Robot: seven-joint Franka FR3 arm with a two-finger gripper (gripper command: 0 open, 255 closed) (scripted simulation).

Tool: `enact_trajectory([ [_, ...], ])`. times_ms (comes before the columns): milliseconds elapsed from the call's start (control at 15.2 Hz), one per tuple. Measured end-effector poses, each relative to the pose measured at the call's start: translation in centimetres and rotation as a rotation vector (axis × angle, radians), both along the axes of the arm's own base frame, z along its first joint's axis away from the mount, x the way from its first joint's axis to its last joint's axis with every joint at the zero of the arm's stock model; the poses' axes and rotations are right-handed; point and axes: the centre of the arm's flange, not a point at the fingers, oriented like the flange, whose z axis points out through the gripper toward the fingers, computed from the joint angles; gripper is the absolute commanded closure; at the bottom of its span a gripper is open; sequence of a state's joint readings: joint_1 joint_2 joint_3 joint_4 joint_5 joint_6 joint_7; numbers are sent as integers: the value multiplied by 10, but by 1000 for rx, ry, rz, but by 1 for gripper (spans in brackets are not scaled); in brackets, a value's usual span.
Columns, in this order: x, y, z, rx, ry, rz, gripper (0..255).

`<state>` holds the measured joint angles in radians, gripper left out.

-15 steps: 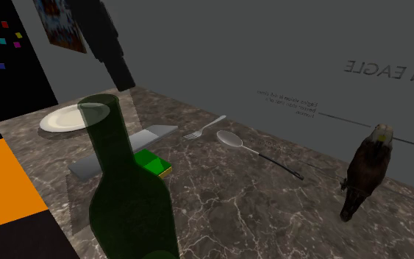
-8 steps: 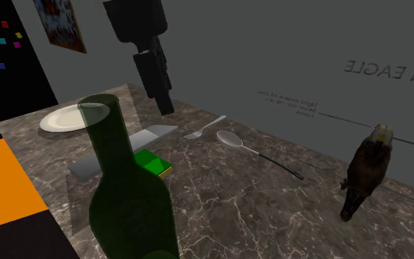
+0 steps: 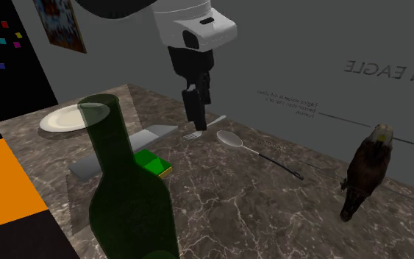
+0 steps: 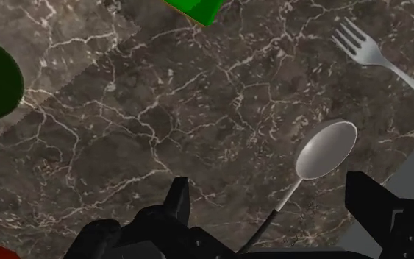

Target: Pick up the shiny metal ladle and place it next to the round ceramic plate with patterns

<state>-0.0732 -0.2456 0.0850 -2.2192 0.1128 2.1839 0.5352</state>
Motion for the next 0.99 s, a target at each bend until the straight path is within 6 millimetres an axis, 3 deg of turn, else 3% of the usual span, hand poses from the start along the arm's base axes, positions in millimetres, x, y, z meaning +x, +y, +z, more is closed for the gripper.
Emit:
enact_trajectory([
  [726, 113, -17, -88, 172, 16, -391, 0],
  [990, 145, -29, -119, 222, 21, -508, 0],
])
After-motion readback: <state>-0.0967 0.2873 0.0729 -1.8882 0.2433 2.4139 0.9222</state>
